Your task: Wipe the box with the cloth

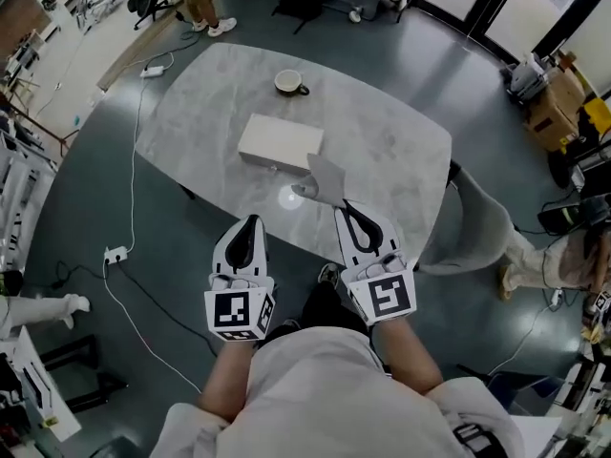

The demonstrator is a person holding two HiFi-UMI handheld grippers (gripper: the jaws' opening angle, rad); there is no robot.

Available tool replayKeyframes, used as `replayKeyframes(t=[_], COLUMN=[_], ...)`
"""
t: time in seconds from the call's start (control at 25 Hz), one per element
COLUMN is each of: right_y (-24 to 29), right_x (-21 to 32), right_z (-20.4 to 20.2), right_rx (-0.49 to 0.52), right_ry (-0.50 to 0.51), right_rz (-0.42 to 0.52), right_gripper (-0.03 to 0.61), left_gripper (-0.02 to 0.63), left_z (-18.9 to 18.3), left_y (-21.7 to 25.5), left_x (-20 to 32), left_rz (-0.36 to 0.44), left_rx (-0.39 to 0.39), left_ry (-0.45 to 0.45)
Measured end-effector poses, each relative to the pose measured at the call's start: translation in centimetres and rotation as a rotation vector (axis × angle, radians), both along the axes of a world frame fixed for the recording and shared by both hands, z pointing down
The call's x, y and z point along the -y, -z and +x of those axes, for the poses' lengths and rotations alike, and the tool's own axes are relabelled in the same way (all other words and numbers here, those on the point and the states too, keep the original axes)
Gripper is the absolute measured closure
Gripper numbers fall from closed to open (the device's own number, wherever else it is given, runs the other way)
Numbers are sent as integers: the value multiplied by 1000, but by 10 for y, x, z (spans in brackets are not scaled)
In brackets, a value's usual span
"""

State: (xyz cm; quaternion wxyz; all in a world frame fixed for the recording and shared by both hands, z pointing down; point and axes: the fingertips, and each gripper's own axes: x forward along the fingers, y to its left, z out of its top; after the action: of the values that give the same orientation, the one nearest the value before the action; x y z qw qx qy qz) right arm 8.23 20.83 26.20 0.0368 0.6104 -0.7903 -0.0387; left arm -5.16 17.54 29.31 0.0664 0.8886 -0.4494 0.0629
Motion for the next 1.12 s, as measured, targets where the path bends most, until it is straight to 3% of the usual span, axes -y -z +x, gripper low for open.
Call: replayKeyframes(t=[0.48,1.12], right_y=[-45,-112], right_x=[98,236], right_z=[55,13], right_rx=[-9,-136], right_ry=[127,168], right_rz=[-89,-299], right_gripper=[543,543], left_gripper=[588,588], left_z=[47,16], left_y=[-44,-113], left_x=[79,197], left_rz=[-101,-220], left_rx=[32,45], left_ry=[122,133])
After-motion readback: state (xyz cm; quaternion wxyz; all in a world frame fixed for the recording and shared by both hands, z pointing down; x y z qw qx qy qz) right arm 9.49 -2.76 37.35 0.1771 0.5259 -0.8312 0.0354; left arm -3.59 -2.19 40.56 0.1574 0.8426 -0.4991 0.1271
